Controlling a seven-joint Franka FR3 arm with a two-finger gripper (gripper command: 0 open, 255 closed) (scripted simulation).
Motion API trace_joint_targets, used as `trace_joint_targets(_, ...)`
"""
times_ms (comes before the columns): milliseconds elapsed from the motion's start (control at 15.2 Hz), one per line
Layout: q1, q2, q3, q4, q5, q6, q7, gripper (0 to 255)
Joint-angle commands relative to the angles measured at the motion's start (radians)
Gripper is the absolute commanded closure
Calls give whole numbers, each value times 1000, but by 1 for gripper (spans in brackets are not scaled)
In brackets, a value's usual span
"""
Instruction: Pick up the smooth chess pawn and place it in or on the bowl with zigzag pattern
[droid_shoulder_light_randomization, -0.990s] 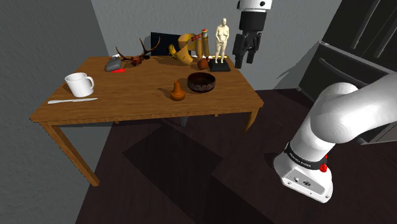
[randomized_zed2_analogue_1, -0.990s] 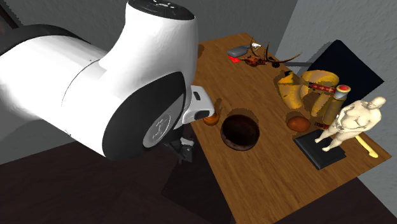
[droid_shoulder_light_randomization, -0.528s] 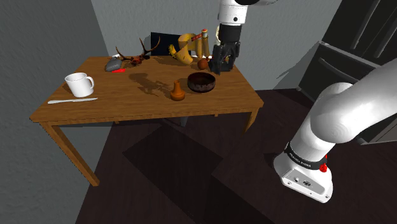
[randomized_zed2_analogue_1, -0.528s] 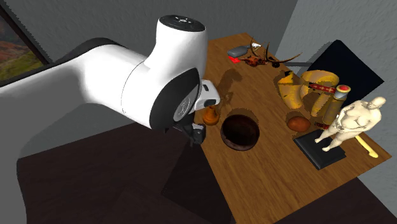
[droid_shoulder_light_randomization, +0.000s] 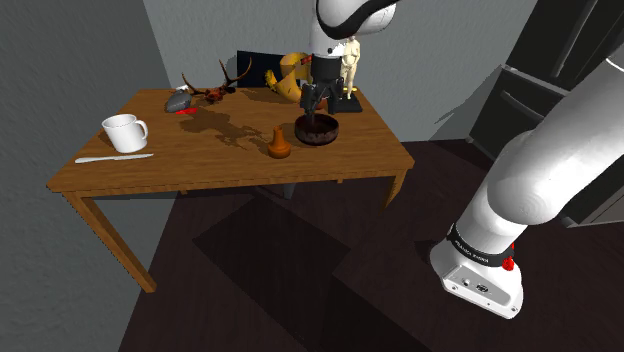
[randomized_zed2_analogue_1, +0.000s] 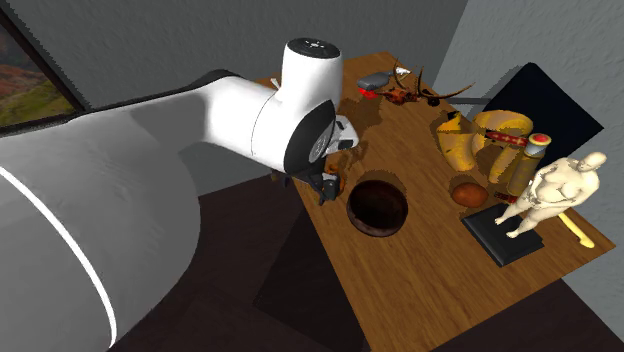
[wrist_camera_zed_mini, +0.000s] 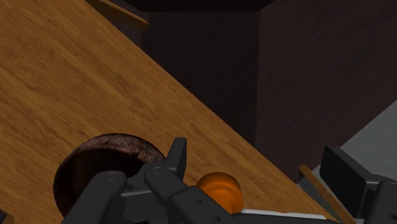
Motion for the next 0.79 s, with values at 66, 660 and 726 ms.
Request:
trace_joint_targets(66, -3, 111, 6, 70, -18, 57, 17, 0)
trace_joint_targets(660, 3, 445, 7, 346, -87, 159, 75, 0)
trace_joint_targets(726, 5, 483, 5, 384, -94, 164, 81, 0)
